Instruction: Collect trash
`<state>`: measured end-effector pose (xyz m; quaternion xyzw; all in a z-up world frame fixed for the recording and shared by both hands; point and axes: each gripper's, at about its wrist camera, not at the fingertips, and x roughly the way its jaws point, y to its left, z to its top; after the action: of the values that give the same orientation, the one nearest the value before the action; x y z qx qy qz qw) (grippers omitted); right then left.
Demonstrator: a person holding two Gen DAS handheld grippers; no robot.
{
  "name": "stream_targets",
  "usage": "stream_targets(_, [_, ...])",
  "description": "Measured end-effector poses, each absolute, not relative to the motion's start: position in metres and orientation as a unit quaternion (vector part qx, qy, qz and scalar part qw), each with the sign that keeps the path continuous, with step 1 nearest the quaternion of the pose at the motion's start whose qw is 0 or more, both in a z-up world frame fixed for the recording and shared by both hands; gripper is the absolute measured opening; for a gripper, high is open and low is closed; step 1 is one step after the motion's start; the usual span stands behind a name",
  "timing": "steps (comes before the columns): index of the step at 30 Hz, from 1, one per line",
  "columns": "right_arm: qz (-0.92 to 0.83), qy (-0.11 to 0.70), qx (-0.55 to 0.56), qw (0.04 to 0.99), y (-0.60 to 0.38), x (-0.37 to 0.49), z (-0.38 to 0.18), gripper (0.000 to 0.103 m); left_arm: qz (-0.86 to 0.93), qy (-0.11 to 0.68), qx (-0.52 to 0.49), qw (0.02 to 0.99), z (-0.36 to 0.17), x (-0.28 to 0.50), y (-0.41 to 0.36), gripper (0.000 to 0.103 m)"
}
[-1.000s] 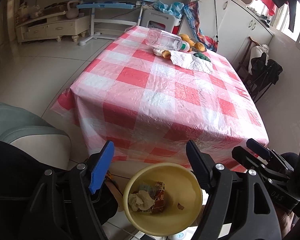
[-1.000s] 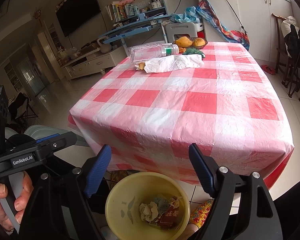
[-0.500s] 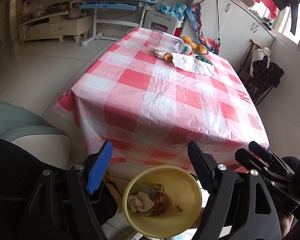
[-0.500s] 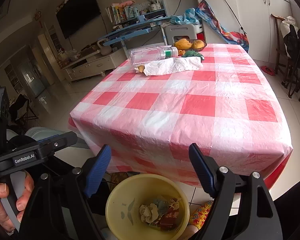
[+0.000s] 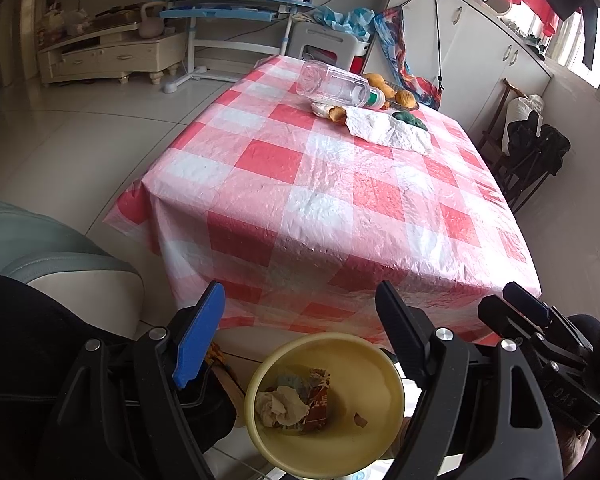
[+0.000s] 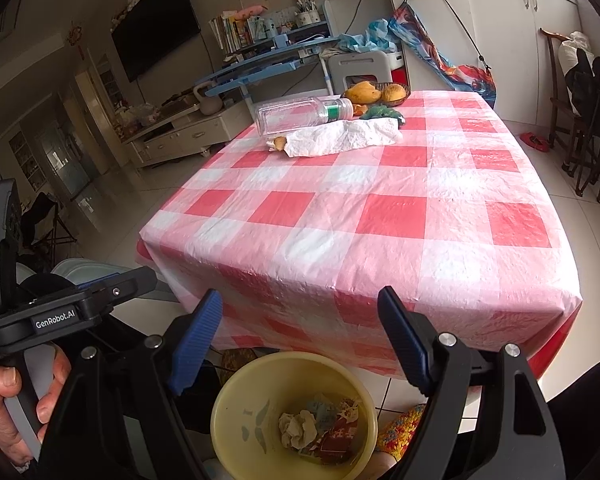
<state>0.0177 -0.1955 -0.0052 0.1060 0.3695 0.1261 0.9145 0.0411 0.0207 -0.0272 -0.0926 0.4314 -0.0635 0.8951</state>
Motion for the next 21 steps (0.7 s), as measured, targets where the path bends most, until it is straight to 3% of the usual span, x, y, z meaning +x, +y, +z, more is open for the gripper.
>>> stream_targets(21, [0.126,0.363,0.109,0.917,-0.1984,0.0188,-0.0028,0.079,-0.061,0.429,-0.092,0.897,-0.0255,0.0458,0.0215,0.074])
